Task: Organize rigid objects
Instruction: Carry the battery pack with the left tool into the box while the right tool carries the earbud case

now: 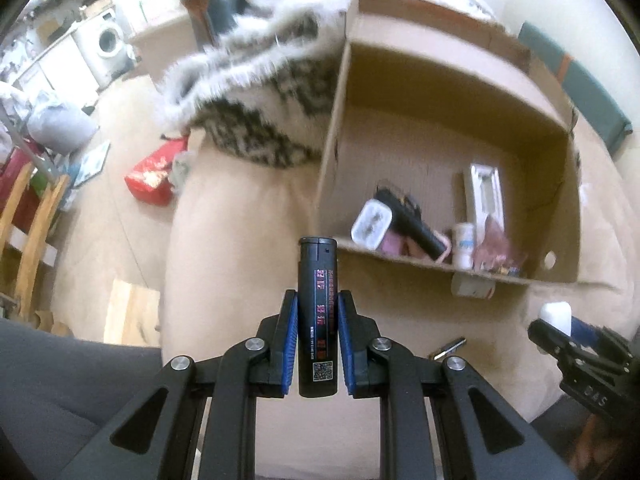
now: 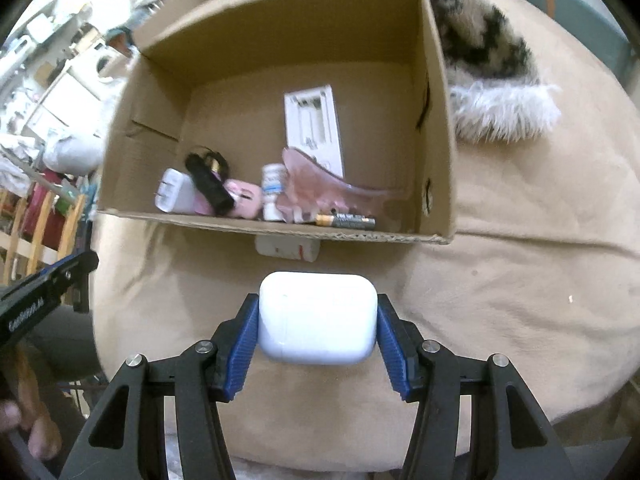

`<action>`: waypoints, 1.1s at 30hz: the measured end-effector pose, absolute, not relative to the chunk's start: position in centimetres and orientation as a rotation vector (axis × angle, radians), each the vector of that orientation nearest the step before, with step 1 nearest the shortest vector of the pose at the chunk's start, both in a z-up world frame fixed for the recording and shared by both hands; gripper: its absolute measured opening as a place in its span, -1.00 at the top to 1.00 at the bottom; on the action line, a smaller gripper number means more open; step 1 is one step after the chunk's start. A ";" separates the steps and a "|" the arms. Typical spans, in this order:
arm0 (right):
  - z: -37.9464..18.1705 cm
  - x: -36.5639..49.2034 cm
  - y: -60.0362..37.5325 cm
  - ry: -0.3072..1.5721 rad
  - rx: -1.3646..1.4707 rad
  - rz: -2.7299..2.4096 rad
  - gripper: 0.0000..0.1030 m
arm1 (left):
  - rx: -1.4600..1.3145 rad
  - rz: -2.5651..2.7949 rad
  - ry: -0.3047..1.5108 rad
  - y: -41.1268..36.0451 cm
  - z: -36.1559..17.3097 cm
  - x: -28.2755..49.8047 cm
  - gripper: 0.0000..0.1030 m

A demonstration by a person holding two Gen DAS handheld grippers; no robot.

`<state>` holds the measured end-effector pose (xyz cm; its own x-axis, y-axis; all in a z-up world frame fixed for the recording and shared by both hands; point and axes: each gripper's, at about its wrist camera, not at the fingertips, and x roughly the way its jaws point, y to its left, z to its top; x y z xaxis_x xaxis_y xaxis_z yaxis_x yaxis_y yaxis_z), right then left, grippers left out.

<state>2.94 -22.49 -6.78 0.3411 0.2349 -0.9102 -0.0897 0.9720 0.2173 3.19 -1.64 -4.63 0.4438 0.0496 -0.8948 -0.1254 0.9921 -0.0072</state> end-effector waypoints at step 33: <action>-1.2 13.6 -22.1 0.972 0.184 0.279 -0.14 | -0.017 0.022 0.969 -4.6 -0.7 13.8 0.67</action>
